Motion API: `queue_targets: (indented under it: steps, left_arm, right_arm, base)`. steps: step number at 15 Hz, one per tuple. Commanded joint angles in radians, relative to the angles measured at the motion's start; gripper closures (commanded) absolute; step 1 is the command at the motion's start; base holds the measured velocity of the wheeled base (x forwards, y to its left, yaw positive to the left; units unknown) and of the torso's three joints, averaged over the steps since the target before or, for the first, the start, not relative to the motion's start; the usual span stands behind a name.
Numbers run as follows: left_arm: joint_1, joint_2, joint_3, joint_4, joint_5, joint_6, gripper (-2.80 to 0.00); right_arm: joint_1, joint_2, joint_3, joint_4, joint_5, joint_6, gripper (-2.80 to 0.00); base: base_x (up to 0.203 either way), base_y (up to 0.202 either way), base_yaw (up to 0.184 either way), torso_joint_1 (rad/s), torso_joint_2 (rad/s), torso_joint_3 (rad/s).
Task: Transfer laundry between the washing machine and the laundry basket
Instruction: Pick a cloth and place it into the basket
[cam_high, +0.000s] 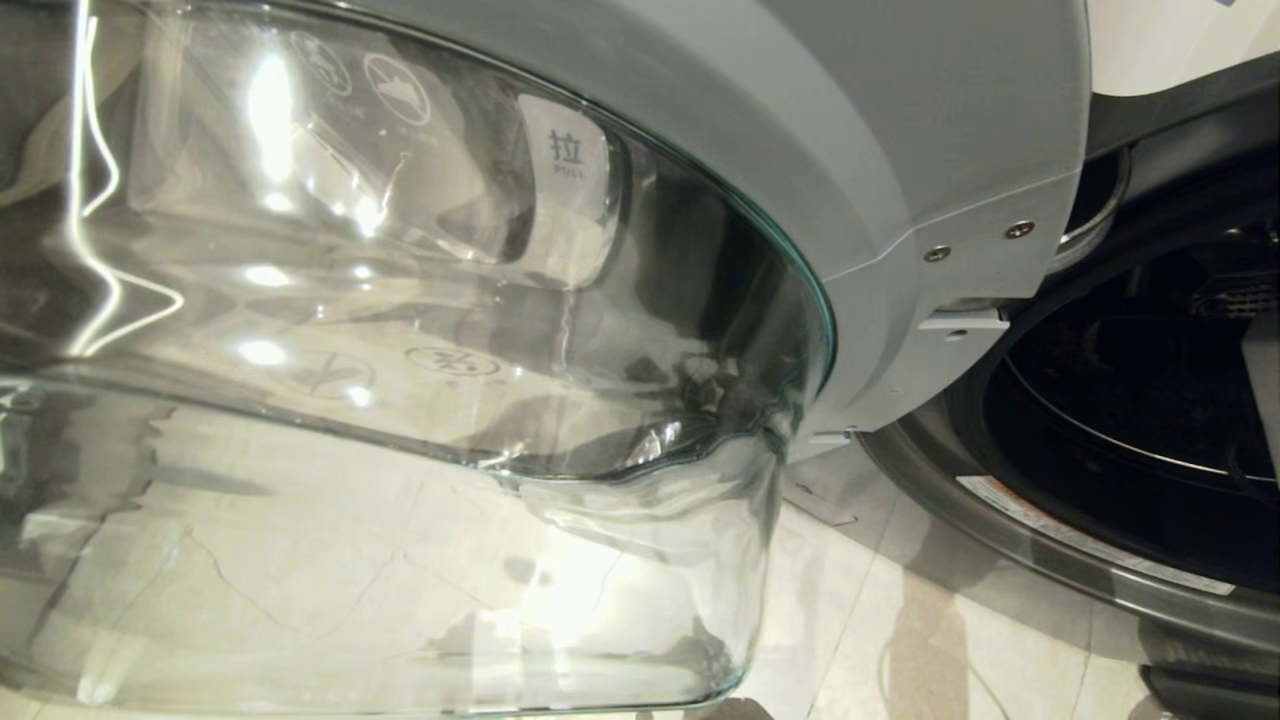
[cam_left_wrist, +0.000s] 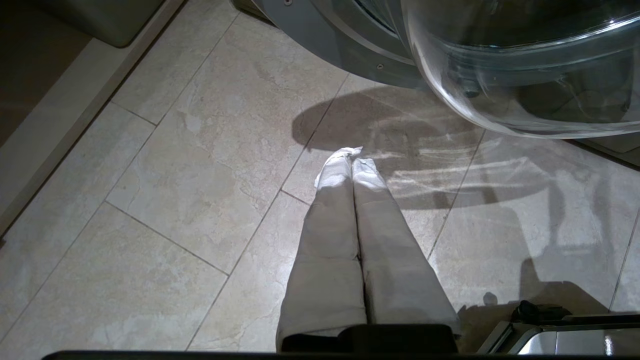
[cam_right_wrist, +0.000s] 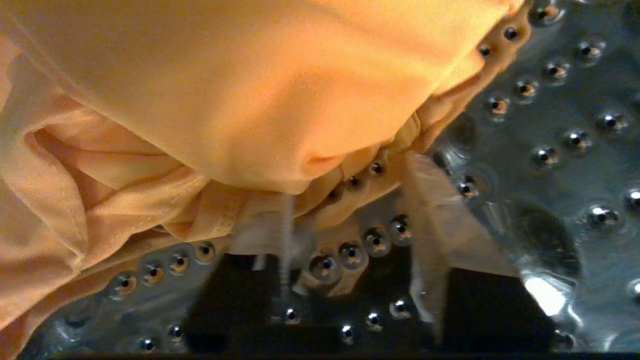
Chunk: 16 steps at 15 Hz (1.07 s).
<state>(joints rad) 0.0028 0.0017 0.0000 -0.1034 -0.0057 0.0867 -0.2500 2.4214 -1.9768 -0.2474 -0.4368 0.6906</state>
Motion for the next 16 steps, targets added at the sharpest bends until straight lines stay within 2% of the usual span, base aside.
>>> queue_targets:
  steps: [1, 3, 9, 11, 13, 16]
  left_arm:
    - [0.0, 0.001, 0.04, -0.001, 0.0, 0.002, 0.0]
    - [0.0, 0.001, 0.04, -0.001, -0.002, 0.014, 0.0]
    - [0.0, 0.001, 0.04, -0.001, -0.003, 0.016, 0.0]
    - [0.0, 0.001, 0.04, -0.001, -0.003, 0.016, 0.0]
    - [0.0, 0.0, 0.04, -0.001, -0.003, 0.015, 0.0]
    - [0.0, 0.001, 0.04, -0.001, -0.003, 0.016, 0.0]
  right_arm:
    - [0.006, -0.04, 0.0, 0.016, 0.0, 0.002, 0.0]
    - [0.025, -0.1, 0.036, 0.043, 0.02, -0.002, 0.0]
    - [0.115, -0.394, 0.397, 0.012, 0.046, -0.035, 0.0]
    - [0.126, -0.457, 0.505, -0.055, 0.047, -0.062, 0.0]
    - [0.109, -0.461, 0.532, -0.185, 0.044, -0.154, 0.0]
    - [0.073, -0.475, 0.515, -0.206, 0.047, -0.29, 0.0]
  base:
    - [0.0, 0.0, 0.0, 0.0, 0.0, 0.0]
    - [0.0, 0.0, 0.0, 0.0, 0.0, 0.0]
    - [0.0, 0.0, 0.0, 0.0, 0.0, 0.0]
    - [0.0, 0.0, 0.0, 0.0, 0.0, 0.0]
    - [0.0, 0.0, 0.0, 0.0, 0.0, 0.0]
    - [0.0, 0.0, 0.0, 0.0, 0.0, 0.0]
